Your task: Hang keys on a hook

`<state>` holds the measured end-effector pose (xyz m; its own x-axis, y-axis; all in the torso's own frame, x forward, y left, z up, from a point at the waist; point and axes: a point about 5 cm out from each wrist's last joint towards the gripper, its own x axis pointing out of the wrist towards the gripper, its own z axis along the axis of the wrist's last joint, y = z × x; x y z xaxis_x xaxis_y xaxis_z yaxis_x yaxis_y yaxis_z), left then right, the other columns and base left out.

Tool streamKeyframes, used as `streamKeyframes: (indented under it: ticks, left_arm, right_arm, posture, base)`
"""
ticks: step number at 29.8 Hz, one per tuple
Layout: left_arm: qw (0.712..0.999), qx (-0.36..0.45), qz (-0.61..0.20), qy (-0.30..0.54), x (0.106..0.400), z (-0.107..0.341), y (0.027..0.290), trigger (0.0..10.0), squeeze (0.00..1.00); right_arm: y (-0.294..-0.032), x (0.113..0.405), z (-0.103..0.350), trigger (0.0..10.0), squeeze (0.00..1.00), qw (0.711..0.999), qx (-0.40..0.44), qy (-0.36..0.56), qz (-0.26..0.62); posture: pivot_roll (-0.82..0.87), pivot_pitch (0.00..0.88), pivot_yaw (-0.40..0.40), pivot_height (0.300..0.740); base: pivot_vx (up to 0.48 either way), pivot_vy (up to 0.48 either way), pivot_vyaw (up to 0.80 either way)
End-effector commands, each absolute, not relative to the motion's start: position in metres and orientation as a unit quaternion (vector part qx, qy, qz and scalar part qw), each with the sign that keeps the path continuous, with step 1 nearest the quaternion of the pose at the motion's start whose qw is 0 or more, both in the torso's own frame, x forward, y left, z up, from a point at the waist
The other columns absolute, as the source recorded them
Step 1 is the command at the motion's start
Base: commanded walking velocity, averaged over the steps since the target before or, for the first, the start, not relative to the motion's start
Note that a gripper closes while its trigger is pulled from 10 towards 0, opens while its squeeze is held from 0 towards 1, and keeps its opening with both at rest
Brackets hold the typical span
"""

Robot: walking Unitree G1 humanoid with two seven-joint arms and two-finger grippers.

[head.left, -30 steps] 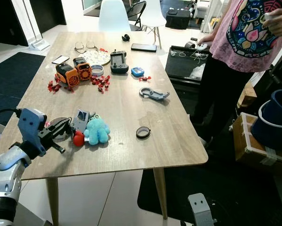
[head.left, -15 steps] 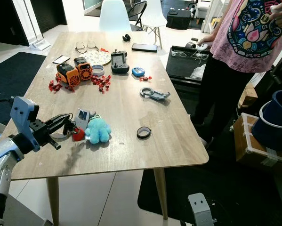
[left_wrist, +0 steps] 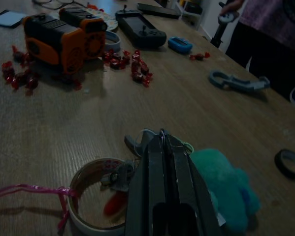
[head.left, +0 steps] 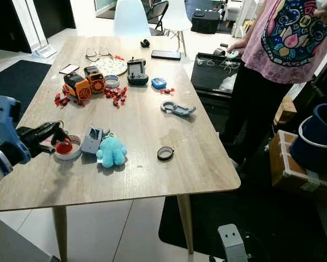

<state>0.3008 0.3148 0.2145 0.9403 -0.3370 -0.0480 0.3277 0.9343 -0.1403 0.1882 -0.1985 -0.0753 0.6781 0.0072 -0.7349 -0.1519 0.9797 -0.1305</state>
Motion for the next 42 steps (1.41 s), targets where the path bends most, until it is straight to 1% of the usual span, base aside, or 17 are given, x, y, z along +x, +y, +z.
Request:
streamKeyframes:
  ticks: [1, 12, 17, 19, 20, 21, 22, 23, 24, 25, 29, 32, 33, 35, 36, 38, 42]
  left_arm:
    - [0.982, -0.082, -0.165, 0.031, 0.300, 0.219, 0.319, 0.0, 0.00]
    - [0.971, -0.162, -0.178, 0.008, 0.298, 0.236, 0.316, 0.0, 0.00]
    - [0.969, -0.164, -0.184, 0.011, 0.297, 0.236, 0.316, 0.0, 0.00]
    - [0.957, -0.162, -0.242, 0.002, 0.287, 0.235, 0.312, 0.0, 0.00]
    - [0.944, -0.155, -0.292, -0.009, 0.279, 0.235, 0.306, 0.0, 0.00]
    - [0.919, -0.163, -0.359, -0.016, 0.267, 0.236, 0.298, 0.0, 0.00]
    - [0.919, -0.163, -0.359, -0.016, 0.267, 0.236, 0.298, 0.0, 0.00]
    - [0.895, -0.181, -0.409, -0.010, 0.257, 0.234, 0.293, 0.0, 0.00]
    - [0.895, -0.181, -0.409, -0.010, 0.257, 0.234, 0.293, 0.0, 0.00]
    - [0.884, -0.185, -0.429, -0.005, 0.252, 0.233, 0.291, 0.0, 0.00]
    - [0.865, -0.153, -0.473, 0.059, 0.236, 0.217, 0.289, 0.0, 0.00]
    - [0.854, -0.069, -0.486, 0.174, 0.218, 0.183, 0.292, 0.0, 0.00]
    - [0.854, -0.069, -0.486, 0.174, 0.218, 0.183, 0.292, 0.0, 0.00]
    - [0.838, -0.010, -0.478, 0.261, 0.205, 0.156, 0.296, 0.0, 0.00]
    - [0.838, -0.010, -0.478, 0.261, 0.205, 0.156, 0.296, 0.0, 0.00]
    - [0.826, 0.029, -0.456, 0.330, 0.196, 0.129, 0.300, 0.0, 0.00]
    - [0.816, 0.058, -0.435, 0.376, 0.186, 0.097, 0.300, 0.0, 0.00]
  right_arm:
    - [-0.199, 0.182, -0.079, 10.0, 0.00, 0.907, -0.086, 0.411, 0.039]
    - [-0.199, 0.182, -0.079, 10.0, 0.00, 0.907, -0.086, 0.411, 0.040]
    - [-0.199, 0.181, -0.079, 10.0, 0.00, 0.906, -0.086, 0.412, 0.041]
    - [-0.199, 0.181, -0.079, 10.0, 0.00, 0.906, -0.087, 0.412, 0.041]
    - [-0.199, 0.181, -0.079, 10.0, 0.00, 0.906, -0.087, 0.412, 0.042]
    - [-0.199, 0.181, -0.079, 10.0, 0.00, 0.906, -0.087, 0.412, 0.043]
    - [-0.199, 0.181, -0.079, 10.0, 0.00, 0.906, -0.087, 0.412, 0.043]
    - [-0.198, 0.181, -0.079, 10.0, 0.00, 0.906, -0.087, 0.411, 0.043]
    - [-0.198, 0.181, -0.079, 10.0, 0.00, 0.906, -0.087, 0.411, 0.043]
    - [-0.198, 0.181, -0.079, 10.0, 0.00, 0.906, -0.087, 0.411, 0.044]
    - [-0.198, 0.181, -0.079, 10.0, 0.00, 0.906, -0.087, 0.411, 0.045]
    - [-0.198, 0.182, -0.079, 10.0, 0.00, 0.907, -0.088, 0.410, 0.046]
    - [-0.198, 0.182, -0.079, 10.0, 0.00, 0.907, -0.088, 0.410, 0.046]
    - [-0.197, 0.184, -0.078, 10.0, 0.00, 0.908, -0.089, 0.407, 0.048]
    - [-0.197, 0.184, -0.078, 10.0, 0.00, 0.908, -0.089, 0.407, 0.048]
    - [-0.196, 0.185, -0.077, 10.0, 0.00, 0.909, -0.090, 0.404, 0.050]
    - [-0.193, 0.187, -0.077, 10.0, 0.00, 0.910, -0.089, 0.401, 0.051]
  posture:
    - [0.04, 0.072, -0.027, 0.740]
    - [0.04, 0.072, -0.028, 0.740]
    - [0.04, 0.068, -0.029, 0.740]
    - [0.04, 0.065, -0.031, 0.740]
    - [0.04, 0.065, -0.031, 0.740]
    - [0.04, 0.062, -0.032, 0.740]
    - [0.04, 0.062, -0.032, 0.740]
    - [0.04, 0.061, -0.031, 0.740]
    - [0.04, 0.061, -0.031, 0.740]
    - [0.04, 0.061, -0.031, 0.740]
    - [0.05, 0.058, -0.033, 0.740]
    - [0.05, 0.058, -0.036, 0.740]
    - [0.05, 0.058, -0.036, 0.740]
    - [0.05, 0.058, -0.037, 0.740]
    - [0.05, 0.058, -0.037, 0.740]
    - [0.05, 0.058, -0.038, 0.740]
    - [0.05, 0.059, -0.034, 0.740]
  base:
    - [0.000, 0.000, 0.00]
    - [0.000, 0.000, 0.00]
    - [0.000, 0.000, 0.00]
    - [0.000, 0.000, 0.00]
    - [0.000, 0.000, 0.00]
    - [0.000, 0.000, 0.00]
    - [0.000, 0.000, 0.00]
    - [0.000, 0.000, 0.00]
    - [0.000, 0.000, 0.00]
    - [0.000, 0.000, 0.00]
    - [0.000, 0.000, 0.00]
    - [0.000, 0.000, 0.00]
    - [0.000, 0.000, 0.00]
    - [0.000, 0.000, 0.00]
    - [0.000, 0.000, 0.00]
    - [0.000, 0.000, 0.00]
    - [0.000, 0.000, 0.00]
